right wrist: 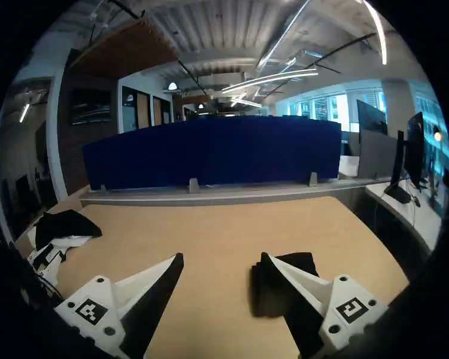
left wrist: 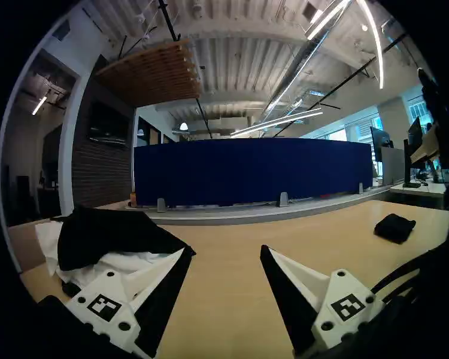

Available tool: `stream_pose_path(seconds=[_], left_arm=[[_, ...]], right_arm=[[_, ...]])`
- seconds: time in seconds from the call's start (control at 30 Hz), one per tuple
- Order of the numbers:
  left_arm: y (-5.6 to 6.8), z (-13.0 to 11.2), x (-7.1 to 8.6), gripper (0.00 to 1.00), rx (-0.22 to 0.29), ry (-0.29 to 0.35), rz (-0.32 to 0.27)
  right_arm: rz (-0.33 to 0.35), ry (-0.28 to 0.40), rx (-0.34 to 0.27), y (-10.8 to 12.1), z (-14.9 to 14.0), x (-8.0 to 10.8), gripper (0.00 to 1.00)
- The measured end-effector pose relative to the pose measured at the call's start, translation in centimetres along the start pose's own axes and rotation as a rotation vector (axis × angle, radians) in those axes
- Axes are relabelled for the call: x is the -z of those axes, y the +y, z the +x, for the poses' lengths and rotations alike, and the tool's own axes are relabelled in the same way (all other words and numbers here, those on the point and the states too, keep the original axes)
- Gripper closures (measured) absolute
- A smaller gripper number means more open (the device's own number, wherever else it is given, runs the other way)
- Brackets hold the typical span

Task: Fold towel

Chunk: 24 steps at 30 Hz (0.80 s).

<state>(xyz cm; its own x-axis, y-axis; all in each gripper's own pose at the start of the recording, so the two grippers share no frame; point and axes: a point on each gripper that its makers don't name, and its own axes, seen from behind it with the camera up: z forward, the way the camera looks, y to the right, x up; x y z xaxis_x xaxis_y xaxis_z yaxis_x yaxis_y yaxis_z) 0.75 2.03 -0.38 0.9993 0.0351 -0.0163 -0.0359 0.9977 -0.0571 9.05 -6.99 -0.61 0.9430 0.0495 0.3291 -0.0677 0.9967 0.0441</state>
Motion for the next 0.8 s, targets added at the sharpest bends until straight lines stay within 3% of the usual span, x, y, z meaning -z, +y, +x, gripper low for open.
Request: stream_pose_path(seconds=[0.2, 0.4, 0.8], left_arm=[[-0.15, -0.55, -0.06, 0.15, -0.001, -0.011, 0.009], [-0.71, -0.89, -0.2, 0.15, 0.04, -0.013, 0.01], [-0.37, -0.67, -0.04, 0.15, 0.036, -0.013, 0.0]], right_arm=[[0.003, -0.001, 0.008, -0.3, 0.01, -0.3, 0.0], [0.008, -0.003, 0.01, -0.52, -0.1, -0.47, 0.0], [0.007, 0.004, -0.014, 0.39, -0.04, -0.13, 0.0]])
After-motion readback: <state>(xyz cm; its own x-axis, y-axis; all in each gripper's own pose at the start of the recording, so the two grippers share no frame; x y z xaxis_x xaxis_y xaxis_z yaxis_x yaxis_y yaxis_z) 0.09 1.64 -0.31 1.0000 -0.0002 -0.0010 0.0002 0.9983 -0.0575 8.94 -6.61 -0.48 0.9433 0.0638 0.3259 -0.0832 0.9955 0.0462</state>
